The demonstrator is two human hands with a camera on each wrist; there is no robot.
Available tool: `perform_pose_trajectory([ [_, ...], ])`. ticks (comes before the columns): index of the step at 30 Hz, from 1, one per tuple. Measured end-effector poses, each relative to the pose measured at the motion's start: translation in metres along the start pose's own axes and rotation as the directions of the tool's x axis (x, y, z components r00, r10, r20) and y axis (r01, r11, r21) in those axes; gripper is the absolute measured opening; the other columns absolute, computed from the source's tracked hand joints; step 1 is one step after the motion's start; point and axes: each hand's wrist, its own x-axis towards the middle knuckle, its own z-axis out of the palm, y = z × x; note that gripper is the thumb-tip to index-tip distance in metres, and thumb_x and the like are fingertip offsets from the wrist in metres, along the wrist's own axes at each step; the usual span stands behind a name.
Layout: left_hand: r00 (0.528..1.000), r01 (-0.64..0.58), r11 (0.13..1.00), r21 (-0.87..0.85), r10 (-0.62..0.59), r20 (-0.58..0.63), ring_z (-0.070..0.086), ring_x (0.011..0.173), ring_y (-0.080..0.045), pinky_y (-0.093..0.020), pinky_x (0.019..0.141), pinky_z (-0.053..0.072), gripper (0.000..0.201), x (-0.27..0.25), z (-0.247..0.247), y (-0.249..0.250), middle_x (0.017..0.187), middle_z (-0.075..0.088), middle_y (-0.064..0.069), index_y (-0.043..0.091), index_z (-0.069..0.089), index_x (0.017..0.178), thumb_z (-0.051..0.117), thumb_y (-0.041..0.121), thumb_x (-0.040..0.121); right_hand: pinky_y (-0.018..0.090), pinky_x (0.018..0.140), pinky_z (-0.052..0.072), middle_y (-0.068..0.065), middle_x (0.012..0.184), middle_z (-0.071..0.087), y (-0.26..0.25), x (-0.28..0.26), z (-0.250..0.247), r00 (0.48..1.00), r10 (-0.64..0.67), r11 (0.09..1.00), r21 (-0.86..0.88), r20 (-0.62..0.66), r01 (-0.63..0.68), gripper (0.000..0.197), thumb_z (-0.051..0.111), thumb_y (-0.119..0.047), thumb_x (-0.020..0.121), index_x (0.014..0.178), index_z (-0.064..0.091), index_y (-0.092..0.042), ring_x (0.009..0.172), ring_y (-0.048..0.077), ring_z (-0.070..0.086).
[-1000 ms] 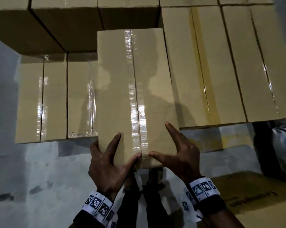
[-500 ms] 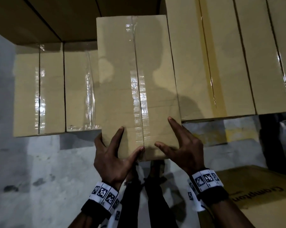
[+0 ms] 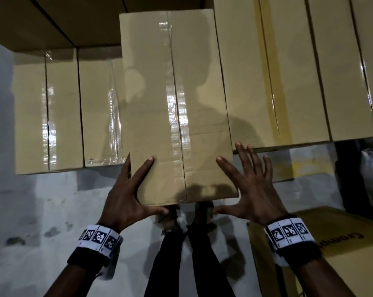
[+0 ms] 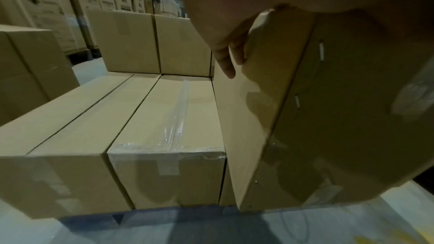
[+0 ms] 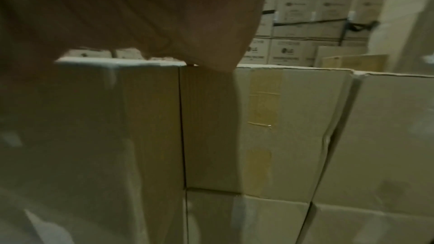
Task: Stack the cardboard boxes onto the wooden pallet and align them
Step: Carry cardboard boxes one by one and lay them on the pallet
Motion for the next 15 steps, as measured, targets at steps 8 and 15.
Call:
perform_pose_trajectory([
  [8, 0.998, -0.053, 0.998, 0.024, 0.053, 0.018, 0.030, 0.154, -0.021, -0.048, 0.107, 0.051, 0.138, 0.009, -0.007, 0.000, 0.172, 0.005, 0.012, 0.059, 0.020, 0.157, 0.089, 0.082, 0.040, 0.070, 0.119, -0.001, 0.002, 0.173, -0.013, 0.010, 0.017, 0.001, 0.999, 0.010, 0.998, -0.064, 0.036, -0.007, 0.127, 0.064, -0.093, 0.059, 0.161, 0.003, -0.051, 0.159, 0.034, -0.010],
  [15, 0.997, -0.079, 0.997, 0.020, 0.079, 0.005, 0.030, 0.154, -0.022, -0.046, 0.111, 0.047, 0.136, 0.032, -0.017, 0.000, 0.172, 0.007, 0.009, 0.059, 0.021, 0.157, 0.088, 0.084, 0.041, 0.068, 0.116, 0.005, -0.005, 0.174, -0.001, 0.013, 0.038, -0.009, 1.000, -0.014, 0.998, -0.056, -0.020, 0.013, 0.120, 0.063, -0.092, 0.062, 0.162, 0.013, -0.048, 0.159, 0.032, 0.004],
])
